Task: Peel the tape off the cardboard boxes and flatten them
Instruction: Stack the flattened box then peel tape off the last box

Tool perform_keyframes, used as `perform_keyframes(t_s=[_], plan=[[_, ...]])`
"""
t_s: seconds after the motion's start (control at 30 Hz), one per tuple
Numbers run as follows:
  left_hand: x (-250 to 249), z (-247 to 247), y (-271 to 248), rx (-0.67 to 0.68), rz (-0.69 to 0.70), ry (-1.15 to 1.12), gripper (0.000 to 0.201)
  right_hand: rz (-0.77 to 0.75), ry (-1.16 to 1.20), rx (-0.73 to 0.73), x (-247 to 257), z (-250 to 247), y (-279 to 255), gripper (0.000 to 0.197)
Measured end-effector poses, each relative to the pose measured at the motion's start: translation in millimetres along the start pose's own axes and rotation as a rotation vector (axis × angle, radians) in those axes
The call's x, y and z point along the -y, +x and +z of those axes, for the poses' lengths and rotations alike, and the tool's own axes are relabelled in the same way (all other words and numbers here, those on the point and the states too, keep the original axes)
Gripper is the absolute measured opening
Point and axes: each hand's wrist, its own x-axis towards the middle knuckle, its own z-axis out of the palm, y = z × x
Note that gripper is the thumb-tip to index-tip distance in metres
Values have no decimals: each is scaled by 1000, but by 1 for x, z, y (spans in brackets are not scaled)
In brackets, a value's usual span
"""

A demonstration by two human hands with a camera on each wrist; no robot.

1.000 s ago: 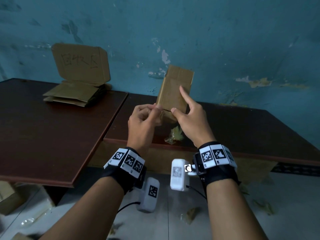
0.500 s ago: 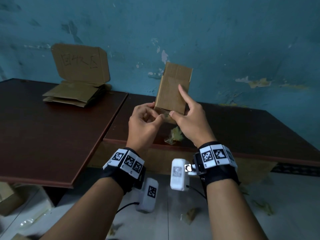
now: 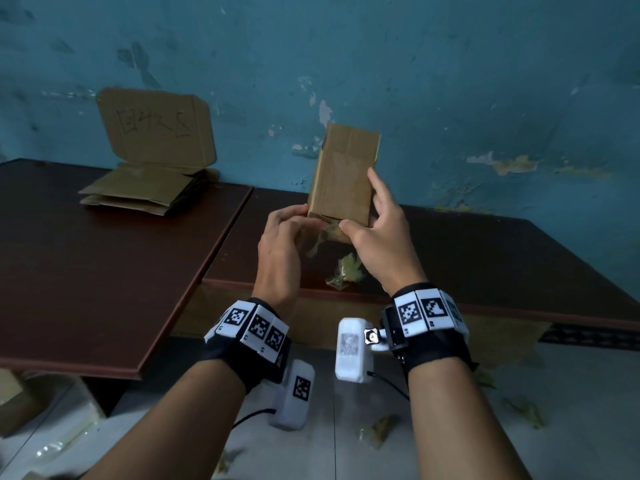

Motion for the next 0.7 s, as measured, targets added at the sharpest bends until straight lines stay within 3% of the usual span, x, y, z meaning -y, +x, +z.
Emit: perform_keyframes(t_s=[0.2, 0.37, 0.57, 0.7], plan=[[19, -3, 6, 0, 112, 271, 22, 34, 71, -35, 6, 4, 1, 83], [24, -9, 12, -14, 172, 320, 14, 70, 141, -59, 5, 2, 1, 75], [18, -6, 7, -23, 120, 305, 32, 63, 125, -30, 12, 3, -3, 72], [20, -7, 9, -41, 151, 374, 30, 10, 57, -24, 9, 3, -3, 74]])
